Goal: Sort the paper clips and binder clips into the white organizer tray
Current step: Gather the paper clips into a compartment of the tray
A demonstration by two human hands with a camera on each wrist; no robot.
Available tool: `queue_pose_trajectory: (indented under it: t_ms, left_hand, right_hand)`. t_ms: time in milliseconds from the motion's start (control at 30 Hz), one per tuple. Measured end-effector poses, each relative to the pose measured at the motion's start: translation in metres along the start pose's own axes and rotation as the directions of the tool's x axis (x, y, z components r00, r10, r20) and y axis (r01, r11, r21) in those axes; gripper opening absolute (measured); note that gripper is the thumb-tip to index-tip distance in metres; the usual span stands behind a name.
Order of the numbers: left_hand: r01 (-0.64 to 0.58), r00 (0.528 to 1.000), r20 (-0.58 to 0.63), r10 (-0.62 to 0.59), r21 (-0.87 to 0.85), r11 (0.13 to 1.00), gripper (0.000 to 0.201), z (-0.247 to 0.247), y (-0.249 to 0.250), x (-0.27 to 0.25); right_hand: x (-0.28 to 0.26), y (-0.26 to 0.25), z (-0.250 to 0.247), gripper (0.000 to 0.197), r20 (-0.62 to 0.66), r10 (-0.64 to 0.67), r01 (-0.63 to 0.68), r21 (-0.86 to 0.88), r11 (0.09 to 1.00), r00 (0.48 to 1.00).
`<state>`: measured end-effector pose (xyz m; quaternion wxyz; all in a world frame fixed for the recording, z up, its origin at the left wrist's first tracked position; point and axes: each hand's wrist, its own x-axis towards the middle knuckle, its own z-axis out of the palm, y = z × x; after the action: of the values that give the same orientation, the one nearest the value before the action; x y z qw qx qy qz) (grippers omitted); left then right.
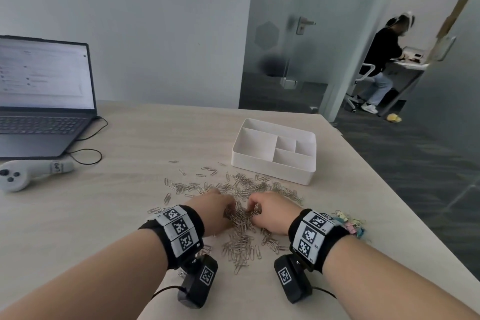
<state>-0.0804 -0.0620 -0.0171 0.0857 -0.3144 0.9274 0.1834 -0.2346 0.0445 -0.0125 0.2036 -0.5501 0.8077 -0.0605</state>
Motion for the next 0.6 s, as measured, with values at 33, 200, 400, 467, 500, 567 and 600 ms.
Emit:
queue_pose_trajectory:
  t_ms: [33,200,400,467,500,567,600]
  left_hand:
    - [-0.011,1.000,-0.002,0.011,-0.010,1.000,0.029,-0.001,-0.001,0.001]
    - [-0.029,1.000,0.000,0.030,-0.125,0.992,0.012,-0.006,-0.005,0.005]
    - [-0.029,0.999,0.020,0.035,-0.261,0.965,0.010,-0.020,-0.011,0.007]
    - [-0.041,0.999,0.011,0.046,-0.282,0.958,0.012,-0.025,-0.014,0.010]
    - [-0.046,0.999,0.003,0.049,-0.303,0.952,0.011,-0.028,-0.015,0.011]
    - [-0.057,0.998,-0.013,0.056,-0.348,0.936,0.009,-0.033,-0.019,0.015]
    - [-0.063,0.998,-0.021,0.059,-0.365,0.929,0.008,-0.034,-0.020,0.017]
  right_hand:
    - [0.001,0.001,0.000,0.024,-0.002,-0.008,0.008,0.004,1.000,1.000]
    - [0.006,0.006,-0.003,0.018,0.003,-0.008,0.008,0.067,0.998,1.000]
    - [0.009,0.011,-0.014,0.016,0.049,0.008,-0.023,0.303,0.953,0.999]
    - [0.014,0.012,-0.021,0.016,0.049,0.008,-0.027,0.410,0.912,0.999]
    - [0.017,0.012,-0.026,0.016,0.046,0.007,-0.028,0.465,0.885,0.999]
    - [0.025,0.012,-0.037,0.015,0.030,0.015,-0.029,0.561,0.827,0.999]
    - [0.030,0.012,-0.043,0.015,0.015,0.021,-0.026,0.609,0.793,1.000]
